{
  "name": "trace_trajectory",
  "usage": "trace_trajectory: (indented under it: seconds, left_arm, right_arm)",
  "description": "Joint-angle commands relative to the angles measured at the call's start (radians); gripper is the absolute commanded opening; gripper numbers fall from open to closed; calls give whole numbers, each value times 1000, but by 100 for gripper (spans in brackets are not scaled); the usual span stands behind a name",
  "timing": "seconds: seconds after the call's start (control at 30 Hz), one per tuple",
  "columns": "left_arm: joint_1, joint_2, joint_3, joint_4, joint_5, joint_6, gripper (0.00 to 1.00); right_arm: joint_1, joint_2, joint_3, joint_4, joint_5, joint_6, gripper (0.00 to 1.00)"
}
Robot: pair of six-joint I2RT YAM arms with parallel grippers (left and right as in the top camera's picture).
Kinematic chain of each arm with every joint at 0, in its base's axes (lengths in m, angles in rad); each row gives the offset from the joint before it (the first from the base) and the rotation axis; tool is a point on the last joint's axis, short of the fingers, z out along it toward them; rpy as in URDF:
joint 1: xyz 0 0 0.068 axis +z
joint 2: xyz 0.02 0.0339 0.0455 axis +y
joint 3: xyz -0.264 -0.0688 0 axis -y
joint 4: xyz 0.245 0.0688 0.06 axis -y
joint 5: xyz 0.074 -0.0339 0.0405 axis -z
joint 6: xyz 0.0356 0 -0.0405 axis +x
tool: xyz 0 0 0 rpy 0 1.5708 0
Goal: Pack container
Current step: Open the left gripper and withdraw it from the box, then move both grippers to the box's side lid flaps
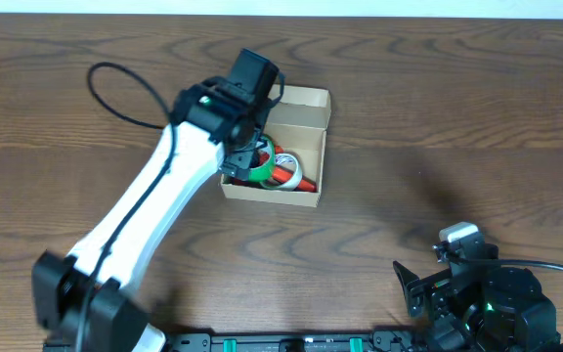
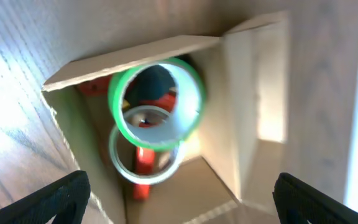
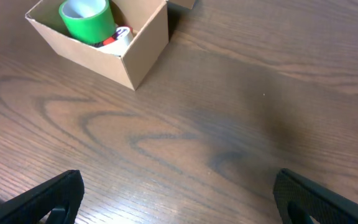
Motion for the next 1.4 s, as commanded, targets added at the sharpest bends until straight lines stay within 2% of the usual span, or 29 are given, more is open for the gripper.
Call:
trace_trajectory:
  seconds: [0.0, 0.23, 0.53, 1.1, 1.23, 1.3, 1.37]
  left_arm:
    - [7, -72, 23, -23, -56, 104, 95]
    - [7, -193, 23, -105, -59, 256, 95]
    - [6, -266, 23, -105, 55, 262, 95]
    - [6, -266, 22, -225, 53, 278, 95]
    - [7, -274, 23, -235, 54, 355, 95]
    - [13, -291, 23, -234, 53, 390, 95]
    - [27, -314, 23, -234, 53, 423, 96]
  right_arm:
    - [-8, -2, -2, -1, 7, 13, 99]
    - [-8, -2, -2, -1, 7, 13, 99]
    - [-8, -2, -2, -1, 7, 13, 99]
    - [-8, -2, -2, 17, 2, 18, 99]
    - [-8, -2, -2, 121, -42, 90, 99]
    - [-8, -2, -2, 213, -102, 190, 99]
    - [-8, -2, -2, 232, -184, 266, 99]
